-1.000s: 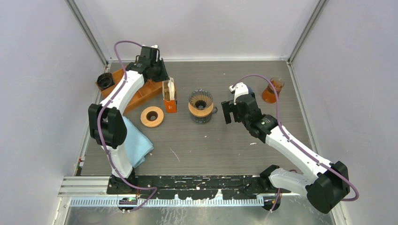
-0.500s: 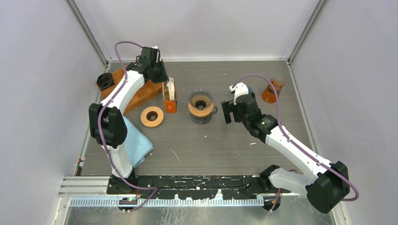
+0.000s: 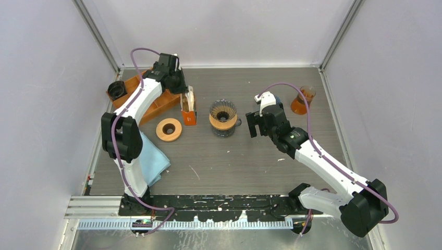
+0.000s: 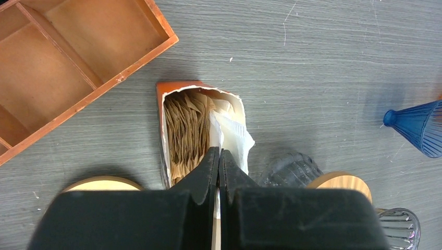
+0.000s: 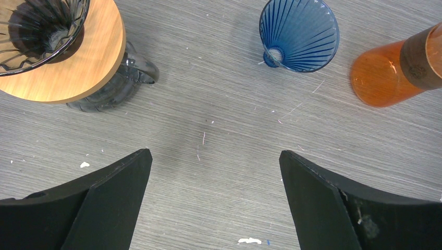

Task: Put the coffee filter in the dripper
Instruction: Pick up the coffee filter from the coffee filter holder.

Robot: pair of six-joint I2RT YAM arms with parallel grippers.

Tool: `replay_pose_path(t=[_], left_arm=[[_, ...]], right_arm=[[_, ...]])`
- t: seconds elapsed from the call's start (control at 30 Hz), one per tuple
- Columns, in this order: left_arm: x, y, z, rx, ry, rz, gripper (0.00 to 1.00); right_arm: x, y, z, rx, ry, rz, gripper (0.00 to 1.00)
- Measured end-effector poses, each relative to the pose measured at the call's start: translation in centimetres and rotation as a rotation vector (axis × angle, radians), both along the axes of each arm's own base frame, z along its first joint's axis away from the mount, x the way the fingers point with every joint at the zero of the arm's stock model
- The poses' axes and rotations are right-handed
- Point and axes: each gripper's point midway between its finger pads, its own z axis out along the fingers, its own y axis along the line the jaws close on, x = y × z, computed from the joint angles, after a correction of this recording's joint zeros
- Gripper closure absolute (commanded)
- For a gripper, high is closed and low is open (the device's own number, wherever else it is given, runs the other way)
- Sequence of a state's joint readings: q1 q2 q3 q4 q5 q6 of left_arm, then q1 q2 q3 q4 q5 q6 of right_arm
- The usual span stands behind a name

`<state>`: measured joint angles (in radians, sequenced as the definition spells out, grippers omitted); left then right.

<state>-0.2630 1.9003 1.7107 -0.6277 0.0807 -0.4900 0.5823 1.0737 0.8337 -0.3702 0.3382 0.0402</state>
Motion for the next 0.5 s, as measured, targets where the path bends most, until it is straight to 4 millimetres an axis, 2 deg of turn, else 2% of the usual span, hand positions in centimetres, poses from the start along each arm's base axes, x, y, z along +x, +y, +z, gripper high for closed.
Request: replay_pose_path(t=[0.37,0.5], left_arm=[[-0.2,0.3,0.2,0.018,-0.001,-0.007,1.0],[-0.7,0.8,1.2,0.037,-0.017,-0.005,1.0]], right_arm=[[0.0,0.1,0.0,0.003,0.0,0.003,0.0],[-0.1,0.1,0.3,0.01,-0.006,0.006,0.0]])
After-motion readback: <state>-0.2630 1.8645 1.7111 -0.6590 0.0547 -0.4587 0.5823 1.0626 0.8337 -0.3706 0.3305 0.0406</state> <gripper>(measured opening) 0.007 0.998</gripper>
